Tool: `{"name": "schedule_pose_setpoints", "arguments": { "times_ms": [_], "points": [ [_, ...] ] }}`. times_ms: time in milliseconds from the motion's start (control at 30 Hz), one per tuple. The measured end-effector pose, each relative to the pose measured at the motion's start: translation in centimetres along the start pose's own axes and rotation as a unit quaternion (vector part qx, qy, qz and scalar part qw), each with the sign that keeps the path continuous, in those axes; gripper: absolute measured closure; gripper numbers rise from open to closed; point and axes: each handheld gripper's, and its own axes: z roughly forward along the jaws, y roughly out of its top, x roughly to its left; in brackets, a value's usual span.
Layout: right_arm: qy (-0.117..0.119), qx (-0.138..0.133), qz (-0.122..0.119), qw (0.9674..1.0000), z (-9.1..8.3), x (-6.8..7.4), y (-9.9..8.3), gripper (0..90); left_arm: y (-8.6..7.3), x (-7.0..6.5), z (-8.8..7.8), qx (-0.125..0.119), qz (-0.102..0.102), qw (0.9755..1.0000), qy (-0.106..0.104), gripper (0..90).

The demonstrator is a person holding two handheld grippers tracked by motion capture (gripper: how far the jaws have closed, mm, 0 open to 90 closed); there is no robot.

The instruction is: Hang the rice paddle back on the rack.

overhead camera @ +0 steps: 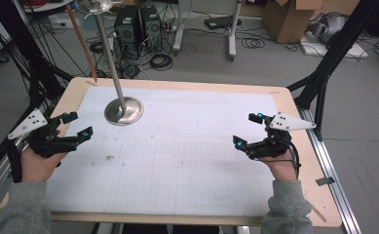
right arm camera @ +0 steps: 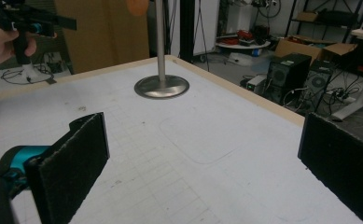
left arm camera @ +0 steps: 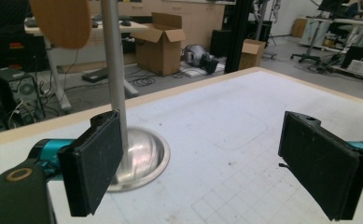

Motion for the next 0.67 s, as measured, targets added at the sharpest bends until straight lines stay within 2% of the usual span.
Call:
{"name": "schedule_pose_setpoints", "arguments": {
  "times_ms": [167, 333, 467, 533, 667],
  "points": [
    [-0.001, 0.001, 0.001, 1.0, 0.1, -0.2, -0.1, 0.3, -1.0, -0.3, -0.3, 0.005, 0.001, 0.9999, 0.011, 14.5],
    [-0.008, 0.003, 0.001, 1.0, 0.2, -0.3, -0.3, 0.3, -1.6, -0.3, -0.7, -0.003, -0.011, 0.9997, 0.02, 14.5],
    [-0.009, 0.008, 0.004, 0.9999, 0.4, -0.4, -0.5, 0.3, -1.4, -0.4, -1.0, -0.001, -0.013, 0.9996, 0.025, 14.5],
    [-0.009, 0.011, 0.005, 0.9999, 0.5, -0.3, -0.6, 0.3, -1.3, -0.6, -1.1, -0.01, -0.013, 0.9996, 0.023, 14.5],
    [-0.008, 0.007, 0.003, 0.9999, 0.5, -0.3, -0.5, 0.4, -1.3, -0.8, -0.9, -0.007, -0.012, 0.9996, 0.025, 14.5]
  ]
}}
